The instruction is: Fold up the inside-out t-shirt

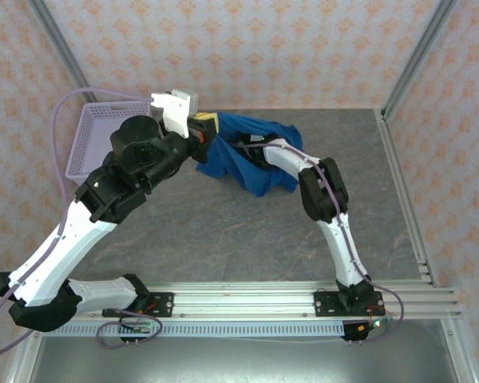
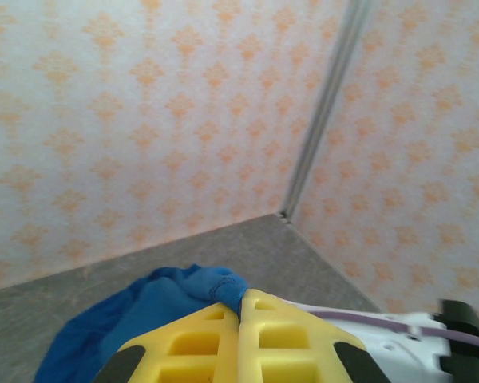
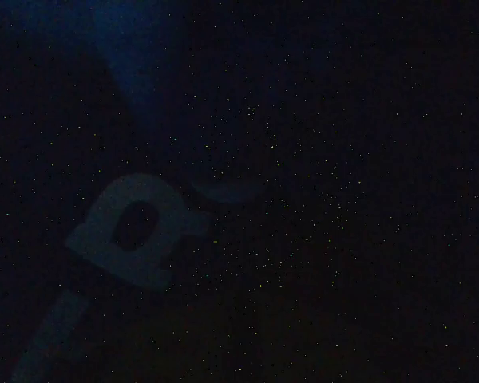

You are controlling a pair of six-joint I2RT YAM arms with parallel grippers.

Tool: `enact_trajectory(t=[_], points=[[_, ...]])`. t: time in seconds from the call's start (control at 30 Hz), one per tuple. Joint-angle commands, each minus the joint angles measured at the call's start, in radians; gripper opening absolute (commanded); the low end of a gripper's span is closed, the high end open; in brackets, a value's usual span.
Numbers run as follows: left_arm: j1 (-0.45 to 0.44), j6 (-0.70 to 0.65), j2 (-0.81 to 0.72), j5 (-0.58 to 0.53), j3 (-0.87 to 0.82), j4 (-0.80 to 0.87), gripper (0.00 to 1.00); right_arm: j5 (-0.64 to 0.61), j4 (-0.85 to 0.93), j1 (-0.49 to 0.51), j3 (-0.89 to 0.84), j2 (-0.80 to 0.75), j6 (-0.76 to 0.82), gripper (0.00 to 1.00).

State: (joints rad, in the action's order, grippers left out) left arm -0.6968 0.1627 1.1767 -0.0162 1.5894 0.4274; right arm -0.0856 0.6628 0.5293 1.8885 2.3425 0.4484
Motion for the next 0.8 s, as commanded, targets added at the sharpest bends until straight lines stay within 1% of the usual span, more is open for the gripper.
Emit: enact_trajectory(t=[0.0, 0.07, 0.23, 0.33, 0.43, 0.5, 0.63, 0.77], points=[[0.056, 0.047, 0.026, -0.142, -0.023, -0.044, 0.0, 0.073, -0.063, -0.015, -0.162, -0.128, -0.022, 0.04], [0.111, 0.076, 0.056, -0.193, -0.032, -0.025, 0.0, 0.1, -0.141, -0.015, -0.262, -0.227, -0.034, 0.0], [0.258, 0.125, 0.152, -0.2, -0.054, -0.002, 0.0, 0.192, -0.315, -0.015, -0.525, -0.471, -0.063, 0.0], [0.309, 0.123, 0.227, -0.216, -0.063, 0.006, 0.0, 0.253, -0.401, -0.015, -0.661, -0.605, -0.071, 0.0], [0.343, 0.131, 0.302, -0.218, -0.065, 0.009, 0.0, 0.317, -0.456, -0.014, -0.753, -0.712, -0.069, 0.0], [0.368, 0.14, 0.341, -0.214, -0.062, 0.008, 0.0, 0.328, -0.451, -0.015, -0.78, -0.75, -0.063, 0.0], [0.45, 0.166, 0.368, -0.171, -0.057, 0.006, 0.0, 0.244, -0.438, -0.015, -0.822, -0.773, -0.043, 0.0], [0.49, 0.163, 0.39, -0.163, -0.058, 0.017, 0.0, 0.273, -0.494, -0.015, -0.839, -0.801, -0.067, 0.0]])
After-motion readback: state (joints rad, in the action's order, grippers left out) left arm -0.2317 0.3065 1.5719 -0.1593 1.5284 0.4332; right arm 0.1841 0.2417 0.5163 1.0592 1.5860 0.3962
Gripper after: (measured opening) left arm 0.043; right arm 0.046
